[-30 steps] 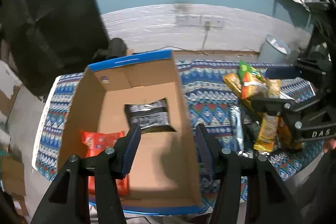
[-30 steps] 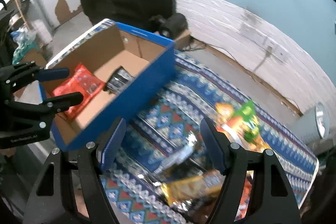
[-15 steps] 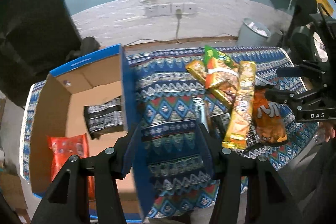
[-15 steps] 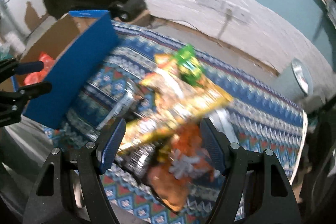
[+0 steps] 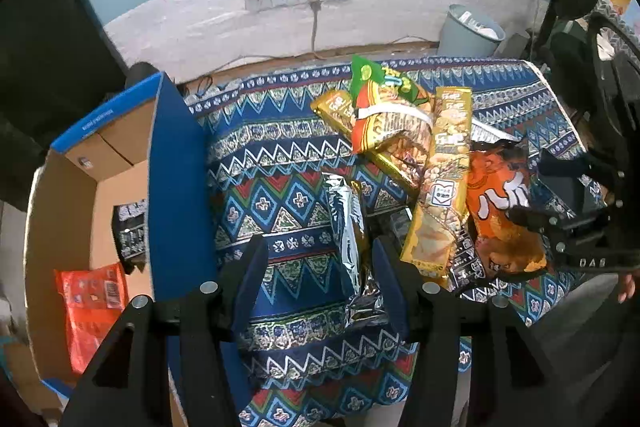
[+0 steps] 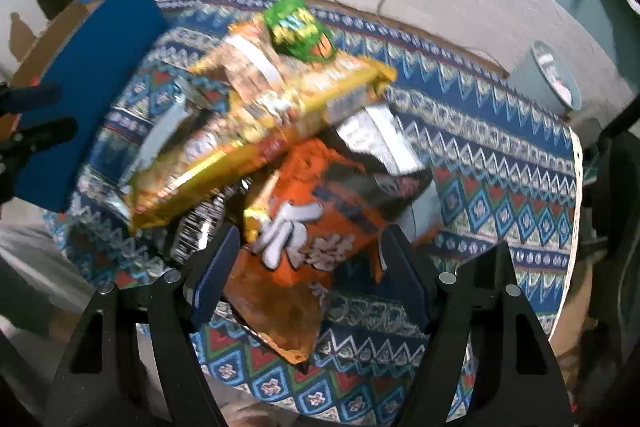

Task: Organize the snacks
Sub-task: 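Move both tools back over the snack pile, then grasp the silver foil bag with the left tool while the right tool grasps the orange fish-snack bag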

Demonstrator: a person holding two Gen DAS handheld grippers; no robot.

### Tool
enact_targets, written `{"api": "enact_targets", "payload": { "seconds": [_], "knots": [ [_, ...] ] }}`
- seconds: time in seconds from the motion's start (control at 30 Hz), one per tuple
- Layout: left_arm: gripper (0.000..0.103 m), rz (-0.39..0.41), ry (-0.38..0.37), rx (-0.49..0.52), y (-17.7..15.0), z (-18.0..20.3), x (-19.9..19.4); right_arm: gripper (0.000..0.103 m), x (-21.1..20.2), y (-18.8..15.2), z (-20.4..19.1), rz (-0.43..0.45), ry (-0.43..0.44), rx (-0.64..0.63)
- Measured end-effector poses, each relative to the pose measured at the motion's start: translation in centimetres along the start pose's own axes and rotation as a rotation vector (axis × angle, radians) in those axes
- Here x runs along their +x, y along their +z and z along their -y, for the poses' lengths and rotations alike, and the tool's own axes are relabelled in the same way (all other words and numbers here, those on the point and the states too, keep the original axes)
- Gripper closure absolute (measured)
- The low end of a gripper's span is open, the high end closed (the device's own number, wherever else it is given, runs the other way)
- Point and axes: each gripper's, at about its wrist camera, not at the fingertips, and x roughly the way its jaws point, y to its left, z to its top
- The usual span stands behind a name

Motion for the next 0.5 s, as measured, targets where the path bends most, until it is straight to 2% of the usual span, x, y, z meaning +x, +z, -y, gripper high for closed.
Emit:
{"api": "enact_targets", "payload": {
  "seconds": [0.33,0.43,0.5],
  "knots": [
    [0.045,-0.072,-0.046,-0.066,0.8,0.3,4.0,0.029,2.9,-0.6,0.4,-0.062,0.021,0.019],
    [0.042,-0.083,-0.039,-0.064,1.2,0.7,5.0,0.03,3.9,-0.8,0.9,-0.083,0.03,0.009],
    [0.042,-0.093,-0.024,-0.056,1.4,0.9,5.8,0.034,4.3,-1.1,1.5,-0.096,0.034,0.008]
  ]
}}
